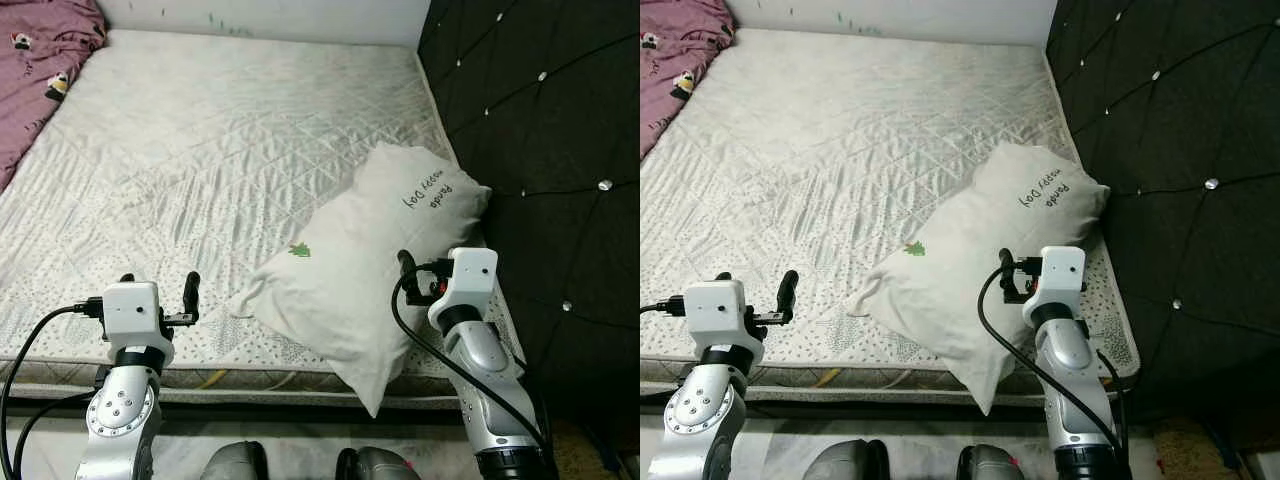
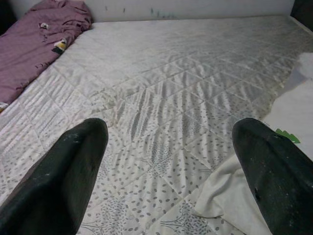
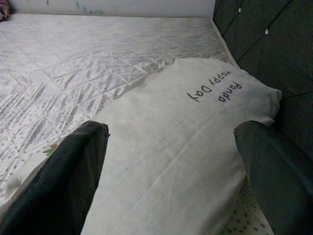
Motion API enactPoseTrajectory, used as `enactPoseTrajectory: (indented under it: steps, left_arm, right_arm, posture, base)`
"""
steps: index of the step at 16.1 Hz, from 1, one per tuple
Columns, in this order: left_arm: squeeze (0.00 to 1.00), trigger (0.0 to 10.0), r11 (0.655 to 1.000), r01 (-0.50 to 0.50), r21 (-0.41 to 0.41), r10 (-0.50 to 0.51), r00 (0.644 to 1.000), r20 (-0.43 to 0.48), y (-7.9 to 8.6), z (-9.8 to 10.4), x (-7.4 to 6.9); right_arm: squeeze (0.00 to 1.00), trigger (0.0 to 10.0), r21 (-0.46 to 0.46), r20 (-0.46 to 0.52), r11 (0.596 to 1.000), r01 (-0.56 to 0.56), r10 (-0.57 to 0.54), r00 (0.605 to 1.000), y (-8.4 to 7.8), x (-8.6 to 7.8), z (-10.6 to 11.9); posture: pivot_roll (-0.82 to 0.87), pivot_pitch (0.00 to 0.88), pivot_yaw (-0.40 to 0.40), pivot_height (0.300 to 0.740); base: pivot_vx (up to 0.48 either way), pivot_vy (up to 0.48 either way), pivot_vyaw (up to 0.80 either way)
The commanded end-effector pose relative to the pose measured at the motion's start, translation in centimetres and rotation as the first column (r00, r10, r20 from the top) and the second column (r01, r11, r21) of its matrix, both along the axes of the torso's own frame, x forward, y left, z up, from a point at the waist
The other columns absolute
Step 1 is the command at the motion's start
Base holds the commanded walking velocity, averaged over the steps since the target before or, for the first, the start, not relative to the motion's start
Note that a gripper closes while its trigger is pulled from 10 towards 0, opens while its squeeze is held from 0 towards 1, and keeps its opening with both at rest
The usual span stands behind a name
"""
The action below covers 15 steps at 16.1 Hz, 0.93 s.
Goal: Clean up the room
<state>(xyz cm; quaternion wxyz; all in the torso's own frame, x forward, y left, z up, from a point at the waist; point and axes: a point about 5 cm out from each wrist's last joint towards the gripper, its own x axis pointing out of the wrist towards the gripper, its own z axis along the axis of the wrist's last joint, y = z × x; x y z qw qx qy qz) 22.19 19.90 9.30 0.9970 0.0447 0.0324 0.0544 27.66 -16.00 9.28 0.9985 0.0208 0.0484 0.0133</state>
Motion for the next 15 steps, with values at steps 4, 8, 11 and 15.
enactPoseTrajectory:
  steps: [4,8,11,15]
  left_arm:
    - [0.0,10.0,1.0,-0.001,-0.003,0.001,1.0,0.007,-0.18,0.19,-0.3]
    - [0.0,10.0,1.0,-0.001,-0.002,0.001,1.0,0.002,-0.24,0.09,-0.49]
    - [0.0,10.0,1.0,-0.005,-0.004,0.005,1.0,-0.002,-0.28,0.01,-0.62]
    - [0.0,10.0,1.0,-0.006,-0.005,0.006,1.0,-0.004,-0.31,0.0,-0.63]
  right_arm:
    - [0.0,10.0,-0.001,0.003,1.0,0.003,-0.003,1.0,-0.27,-0.2,0.28]
    - [0.0,10.0,-0.001,-0.002,1.0,-0.007,0.007,1.0,-0.25,-0.36,0.21]
    - [0.0,10.0,-0.004,-0.001,1.0,-0.022,0.022,1.0,-0.12,-0.41,0.22]
    - [0.0,10.0,-0.003,0.002,1.0,-0.031,0.031,1.0,-0.09,-0.43,0.25]
  posture:
    - [0.04,0.124,-0.044,0.74]
    - [0.04,0.126,-0.047,0.714]
    - [0.04,0.128,-0.051,0.674]
    - [0.04,0.129,-0.051,0.639]
  base:
    - [0.0,0.0,0.0]
    - [0.0,0.0,0.0]
    - [0.0,0.0,0.0]
    - [0.0,0.0,0.0]
